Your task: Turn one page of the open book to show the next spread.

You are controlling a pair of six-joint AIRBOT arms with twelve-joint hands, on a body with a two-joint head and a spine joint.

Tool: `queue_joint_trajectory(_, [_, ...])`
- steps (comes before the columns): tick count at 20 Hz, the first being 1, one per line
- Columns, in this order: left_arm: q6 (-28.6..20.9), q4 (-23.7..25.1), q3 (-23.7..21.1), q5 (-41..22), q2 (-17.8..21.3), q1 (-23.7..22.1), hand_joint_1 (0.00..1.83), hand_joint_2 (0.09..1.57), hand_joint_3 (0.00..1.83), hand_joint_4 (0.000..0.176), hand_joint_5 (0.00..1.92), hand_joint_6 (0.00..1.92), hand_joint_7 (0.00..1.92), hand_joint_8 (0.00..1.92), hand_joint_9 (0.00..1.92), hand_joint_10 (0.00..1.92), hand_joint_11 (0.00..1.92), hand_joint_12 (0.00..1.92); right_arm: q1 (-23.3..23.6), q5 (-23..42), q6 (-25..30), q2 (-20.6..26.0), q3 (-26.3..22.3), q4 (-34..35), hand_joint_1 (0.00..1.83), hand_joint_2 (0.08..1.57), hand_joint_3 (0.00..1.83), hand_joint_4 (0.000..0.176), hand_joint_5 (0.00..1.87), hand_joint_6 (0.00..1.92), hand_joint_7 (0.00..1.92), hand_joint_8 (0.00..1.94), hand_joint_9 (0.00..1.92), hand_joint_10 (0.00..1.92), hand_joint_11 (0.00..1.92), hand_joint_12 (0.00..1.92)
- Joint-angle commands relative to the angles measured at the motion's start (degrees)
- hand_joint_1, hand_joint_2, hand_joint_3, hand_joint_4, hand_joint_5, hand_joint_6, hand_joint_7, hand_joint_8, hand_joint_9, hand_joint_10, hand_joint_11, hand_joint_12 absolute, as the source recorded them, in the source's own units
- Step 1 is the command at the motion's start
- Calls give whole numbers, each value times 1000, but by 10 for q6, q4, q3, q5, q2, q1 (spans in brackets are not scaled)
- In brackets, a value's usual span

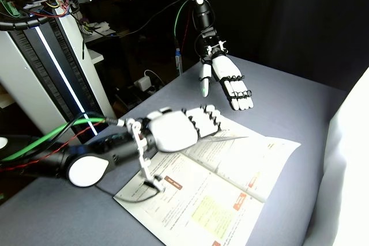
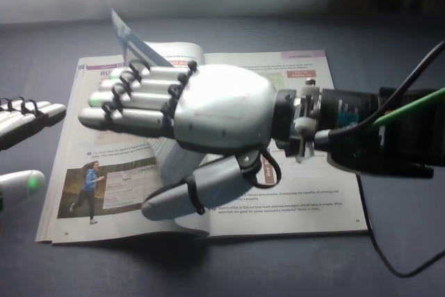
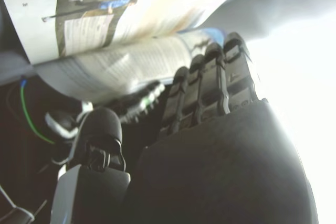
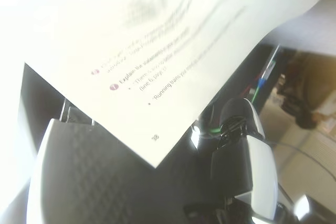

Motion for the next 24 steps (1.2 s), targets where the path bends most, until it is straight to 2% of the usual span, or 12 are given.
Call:
queue_joint_trajectory(1, [-3, -10, 3, -66, -2, -2, 0, 1550, 27, 0, 0, 0, 0, 0, 0, 0, 0, 0, 14, 87, 1, -3, -6, 21, 0, 1057, 0, 0, 0, 0, 0, 0, 0, 0, 0, 0])
queue_joint_trajectory(2, [-4, -10, 4, -66, -3, -2, 0, 1550, 27, 0, 0, 0, 0, 0, 0, 0, 0, 0, 21, 101, 1, -3, -10, 20, 0, 1101, 0, 3, 0, 0, 0, 0, 0, 0, 0, 0])
queue_joint_trajectory(5, [-4, -10, 6, -69, -5, -2, 0, 1550, 27, 0, 0, 0, 0, 0, 0, 0, 0, 0, 38, 143, 4, 2, -31, 2, 0, 1059, 0, 2, 0, 0, 0, 0, 0, 0, 0, 0])
queue_joint_trajectory(9, [-4, -14, 6, -74, -5, -2, 0, 1550, 27, 0, 0, 0, 0, 0, 0, 0, 0, 0, 39, 188, 4, 40, -61, -2, 0, 1056, 0, 2, 0, 0, 0, 0, 0, 0, 0, 0])
queue_joint_trajectory(13, [-4, -20, 2, -80, -5, -2, 0, 1550, 27, 0, 0, 0, 0, 0, 0, 0, 0, 0, 39, 203, 4, 100, -96, -6, 0, 1054, 0, 2, 0, 0, 0, 0, 0, 0, 0, 0])
queue_joint_trajectory(16, [-4, -24, -1, -84, -5, -2, 0, 1550, 27, 0, 0, 0, 0, 0, 0, 0, 0, 0, 29, 201, 4, 119, -118, -10, 0, 1053, 0, 2, 0, 0, 0, 0, 0, 0, 0, 0])
queue_joint_trajectory(19, [1, -25, -9, -95, 4, -2, 0, 1550, 27, 0, 0, 0, 0, 0, 0, 0, 0, 0, 10, 176, -2, 174, -138, 1, 0, 1052, 0, 2, 0, 0, 0, 0, 0, 0, 0, 0])
queue_joint_trajectory(20, [2, -24, -12, -100, 9, -2, 427, 1446, 18, 0, 34, 10, 0, 0, 0, 0, 0, 0, 1, 165, -14, 193, -146, 12, 0, 1083, 0, 10, 0, 0, 0, 0, 0, 0, 0, 0])
queue_joint_trajectory(21, [7, -25, -16, -108, 14, -2, 438, 1391, 1, 0, 10, 5, 0, 0, 0, 0, 0, 0, -12, 150, -30, 217, -156, 26, 2, 1080, 0, 9, 0, 0, 0, 0, 0, 0, 0, 0])
queue_joint_trajectory(22, [10, -25, -20, -117, 19, -2, 395, 1427, 17, 0, 9, 4, 0, 0, 0, 0, 0, 0, -20, 130, -43, 237, -162, 35, 0, 1057, 0, 3, 0, 0, 0, 0, 0, 0, 0, 0])
queue_joint_trajectory(23, [12, -25, -21, -124, 22, -2, 328, 1409, 8, 17, 1, 0, 0, 0, 0, 0, 0, 0, -26, 116, -49, 249, -165, 42, 17, 1105, 3, 0, 0, 0, 0, 0, 0, 0, 0, 0])
queue_joint_trajectory(24, [14, -22, -21, -134, 23, -3, 328, 1376, 0, 7, 1, 0, 0, 0, 0, 0, 0, 0, -34, 93, -56, 267, -169, 54, 47, 1154, 21, 1, 0, 0, 0, 0, 0, 0, 0, 0])
